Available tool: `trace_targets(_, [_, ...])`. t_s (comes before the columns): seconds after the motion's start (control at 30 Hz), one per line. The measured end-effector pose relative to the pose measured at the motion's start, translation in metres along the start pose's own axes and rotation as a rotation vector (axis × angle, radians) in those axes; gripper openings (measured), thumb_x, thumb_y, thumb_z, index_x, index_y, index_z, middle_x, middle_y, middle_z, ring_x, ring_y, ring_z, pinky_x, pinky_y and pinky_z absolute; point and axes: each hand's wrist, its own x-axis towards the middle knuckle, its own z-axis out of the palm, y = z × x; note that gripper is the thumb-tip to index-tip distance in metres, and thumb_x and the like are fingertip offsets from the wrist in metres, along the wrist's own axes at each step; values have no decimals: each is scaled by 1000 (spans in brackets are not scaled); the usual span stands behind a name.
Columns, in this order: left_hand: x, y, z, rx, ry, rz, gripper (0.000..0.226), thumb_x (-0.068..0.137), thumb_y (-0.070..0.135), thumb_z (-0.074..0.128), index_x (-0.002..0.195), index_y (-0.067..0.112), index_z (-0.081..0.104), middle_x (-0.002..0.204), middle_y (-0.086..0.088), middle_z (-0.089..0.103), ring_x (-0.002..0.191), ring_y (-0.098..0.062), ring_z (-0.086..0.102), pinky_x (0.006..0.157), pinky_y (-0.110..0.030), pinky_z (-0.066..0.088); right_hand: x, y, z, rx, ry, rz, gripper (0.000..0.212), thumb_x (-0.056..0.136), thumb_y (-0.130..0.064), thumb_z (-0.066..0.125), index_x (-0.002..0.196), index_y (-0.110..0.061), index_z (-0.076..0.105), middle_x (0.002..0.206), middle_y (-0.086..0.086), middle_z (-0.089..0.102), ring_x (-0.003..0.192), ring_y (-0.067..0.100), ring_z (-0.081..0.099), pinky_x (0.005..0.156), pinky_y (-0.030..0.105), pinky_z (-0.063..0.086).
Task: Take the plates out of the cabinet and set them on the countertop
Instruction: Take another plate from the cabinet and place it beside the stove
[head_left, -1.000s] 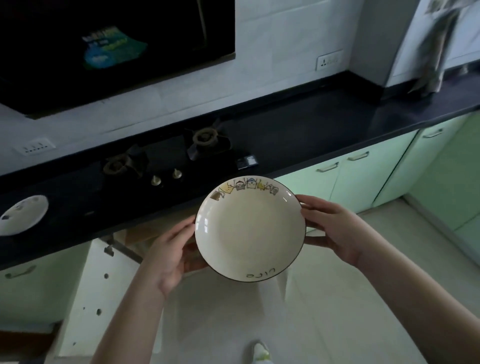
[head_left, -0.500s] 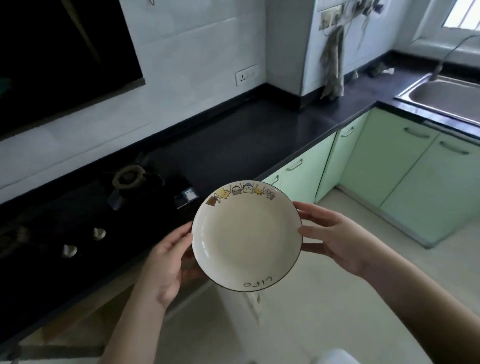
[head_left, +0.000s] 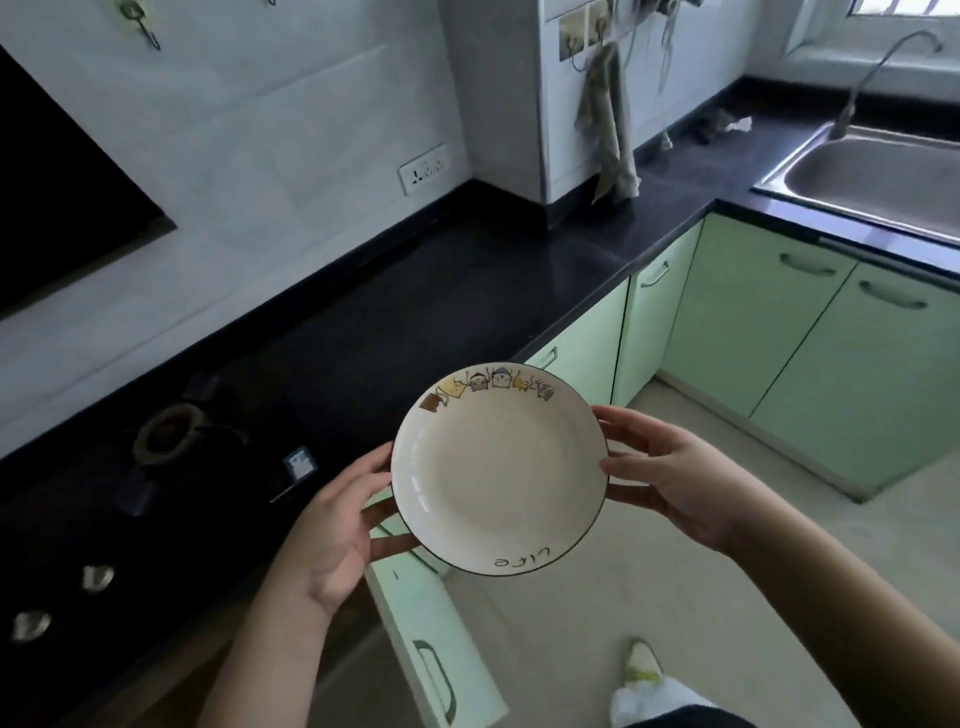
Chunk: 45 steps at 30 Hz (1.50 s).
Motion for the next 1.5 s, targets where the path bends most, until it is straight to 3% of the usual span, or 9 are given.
trace_targets(0.27, [35,17,60,-107,56,-31,41,98,12,40,131,24,63,131,-10,62,104,-27,63,68,-44,58,62,-50,-57,-42,-86,27,46,90,11,53,117,-25,64,116,-12,70,92,10,70,72,29,58])
trace_targets(0.5, [42,25,46,-173,190,-30,39,98,14,41,127,23,66,134,-13,59,102,-26,62,68,-43,58,120,-54,-35,-111,-164,107,45,91,9,52,114,-28,66,118,-13,69,106,17,65,89,44,53])
trace_targets(0.7, [65,35,7,-260,250,-21,35,98,28,43,102,27,78,114,-10,71,92,-22,66,66,-42,57,174,-55,12,-148,-134,196,27,100,-20,48,114,-24,70,111,-3,73,106,20,67,90,48,54])
trace_targets(0.93, [120,49,-54,-327,299,-15,37,98,28,39,117,26,70,114,-2,72,105,-25,68,68,-46,59,235,-73,83,-228,-113,209,34,91,-23,45,109,-18,74,109,7,73,103,28,67,89,48,55])
trace_targets(1.07, [149,54,-85,-352,300,-28,43,97,29,33,128,25,63,121,-2,69,109,-24,65,68,-45,58,267,-72,115,-220,-74,245,39,93,-22,36,112,-14,70,106,7,74,99,28,68,73,41,57])
trace_targets(1.2, [179,52,-109,-355,322,-86,46,99,35,31,133,24,60,127,-2,65,111,-24,63,66,-43,58,299,-54,128,-156,-52,308,46,97,-28,29,118,-11,66,114,11,71,108,34,64,89,50,52])
trace_targets(1.5, [247,43,-134,-410,365,-209,48,105,43,26,136,22,56,136,-3,57,115,-24,59,67,-44,58,374,-37,141,-166,-73,477,48,102,-41,28,122,-14,62,119,10,67,113,32,59,94,50,48])
